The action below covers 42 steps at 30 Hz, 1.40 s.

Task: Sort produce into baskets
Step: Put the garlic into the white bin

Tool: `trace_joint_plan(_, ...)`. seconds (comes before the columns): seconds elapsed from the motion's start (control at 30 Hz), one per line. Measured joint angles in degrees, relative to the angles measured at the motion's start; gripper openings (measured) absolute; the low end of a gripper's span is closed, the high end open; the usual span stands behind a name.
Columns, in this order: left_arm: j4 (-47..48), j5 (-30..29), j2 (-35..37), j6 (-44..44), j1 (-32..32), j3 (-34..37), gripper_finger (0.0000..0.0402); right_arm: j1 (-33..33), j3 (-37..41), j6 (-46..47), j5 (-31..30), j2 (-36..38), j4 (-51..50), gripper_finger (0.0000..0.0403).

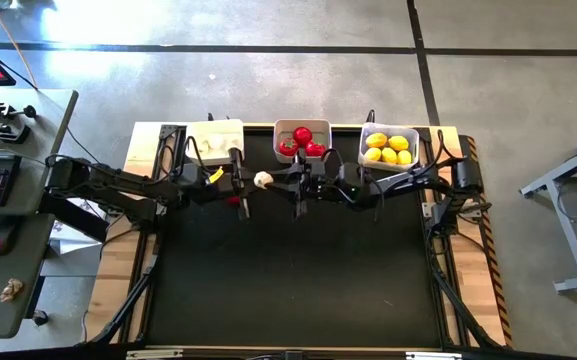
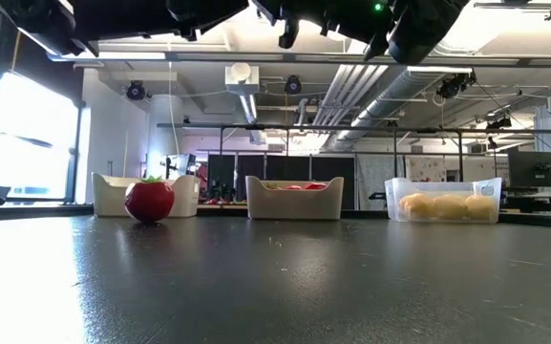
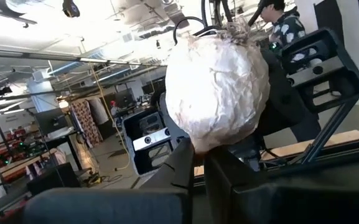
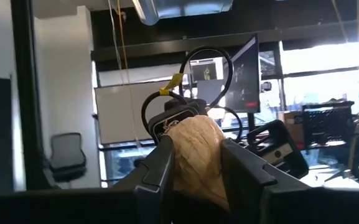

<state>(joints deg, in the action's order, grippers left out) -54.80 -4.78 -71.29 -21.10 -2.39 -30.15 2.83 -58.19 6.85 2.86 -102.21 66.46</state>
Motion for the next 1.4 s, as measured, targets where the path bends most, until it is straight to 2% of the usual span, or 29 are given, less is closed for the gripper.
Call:
trace_joint_plan(0.17,1.2,-1.1,0.0,-0.1,0.0,0.0,0.0003,-0.2,0.0,-5.7,-0.8,0.0,-0.9,0.0119)
trace_joint_plan(0.43,2.6,-1.7,0.0,1.9,-1.5,0.4,0.0001,-0.1,0.0,-6.5,-7.3,0.1,-1.3,0.0226)
trace_joint_plan(0.57,2.4,-1.4,0.1,2.9,-2.4,1.4,0.0001,0.0,0.1,-7.7,-7.9,0.2,-1.5,0.0255)
trace_joint_plan(0.93,3.3,-1.6,0.1,5.3,-6.3,3.5,0.0,0.0,0.1,-13.8,-7.8,0.4,-1.5,0.0261)
trace_joint_plan(1.4,8.0,-1.7,0.1,7.5,-11.1,3.5,0.0,2.1,0.1,-12.9,-7.7,1.1,-4.7,0.0261)
